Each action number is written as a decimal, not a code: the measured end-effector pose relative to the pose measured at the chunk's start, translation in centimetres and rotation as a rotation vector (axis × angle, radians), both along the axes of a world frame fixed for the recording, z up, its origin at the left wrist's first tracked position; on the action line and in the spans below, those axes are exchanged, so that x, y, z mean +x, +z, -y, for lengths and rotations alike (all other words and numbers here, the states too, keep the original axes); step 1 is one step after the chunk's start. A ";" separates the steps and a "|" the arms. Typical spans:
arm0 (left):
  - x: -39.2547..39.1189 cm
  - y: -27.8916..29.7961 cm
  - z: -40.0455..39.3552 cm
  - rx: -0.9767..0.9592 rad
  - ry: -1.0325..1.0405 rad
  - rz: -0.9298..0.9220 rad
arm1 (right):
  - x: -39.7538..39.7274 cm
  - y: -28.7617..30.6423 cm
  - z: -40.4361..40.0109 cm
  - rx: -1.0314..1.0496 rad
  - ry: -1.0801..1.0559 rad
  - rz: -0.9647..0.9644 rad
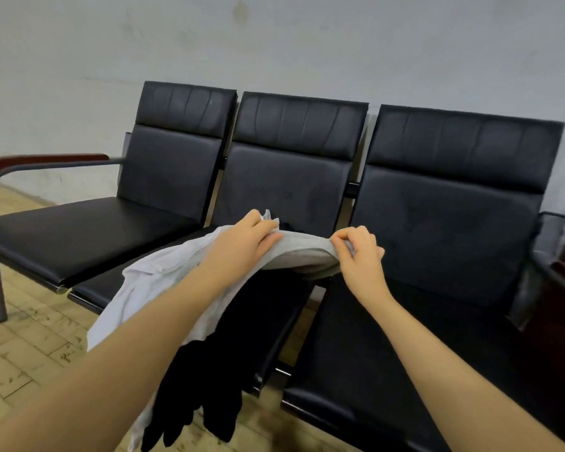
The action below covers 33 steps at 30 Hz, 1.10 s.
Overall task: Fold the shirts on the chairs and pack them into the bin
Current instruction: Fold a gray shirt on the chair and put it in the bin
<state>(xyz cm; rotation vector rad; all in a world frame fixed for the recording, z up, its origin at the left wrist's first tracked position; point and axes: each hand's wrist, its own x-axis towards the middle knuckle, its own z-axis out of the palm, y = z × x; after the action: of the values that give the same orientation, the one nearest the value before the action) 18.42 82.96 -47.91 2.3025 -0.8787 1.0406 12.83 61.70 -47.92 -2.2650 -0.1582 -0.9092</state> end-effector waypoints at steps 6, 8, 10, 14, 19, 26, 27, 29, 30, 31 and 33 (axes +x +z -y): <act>-2.8 0.9 9.3 0.049 -0.191 0.087 | -6.1 1.1 8.6 -0.020 -0.200 0.006; -4.2 -0.1 12.6 0.059 -0.275 0.040 | -8.5 0.4 11.3 -0.031 -0.274 -0.026; -5.6 -1.5 15.8 0.046 -0.341 -0.046 | -11.0 -0.8 13.8 -0.030 -0.336 -0.068; -8.4 -4.7 20.9 0.025 -0.433 -0.244 | -15.4 -3.9 17.8 -0.028 -0.430 -0.132; -11.1 -8.1 25.1 0.034 -0.494 -0.310 | -19.2 -7.4 21.0 -0.061 -0.550 -0.216; -12.6 -14.1 24.6 0.288 -0.334 -0.486 | -21.8 -13.1 23.0 -0.164 -0.659 -0.475; -12.5 -14.4 24.0 0.338 -0.303 -0.500 | -21.6 -13.5 22.8 -0.180 -0.601 -0.467; -12.2 -15.2 23.0 0.467 -0.229 -0.579 | -20.9 -14.1 21.5 -0.211 -0.441 -0.518; -12.1 -15.6 22.6 0.530 -0.201 -0.638 | -20.5 -14.4 20.8 -0.221 -0.377 -0.574; -12.1 -15.8 22.3 0.575 -0.181 -0.688 | -20.2 -14.9 20.4 -0.237 -0.342 -0.653; -12.0 -16.2 22.0 0.607 -0.163 -0.735 | -19.6 -16.0 20.3 -0.342 -0.361 -0.798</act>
<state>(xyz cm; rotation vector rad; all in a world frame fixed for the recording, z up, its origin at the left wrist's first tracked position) 6.45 60.94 -64.07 2.7079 -1.1135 -0.2125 -6.72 41.39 -63.91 -2.8502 0.4989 -0.0760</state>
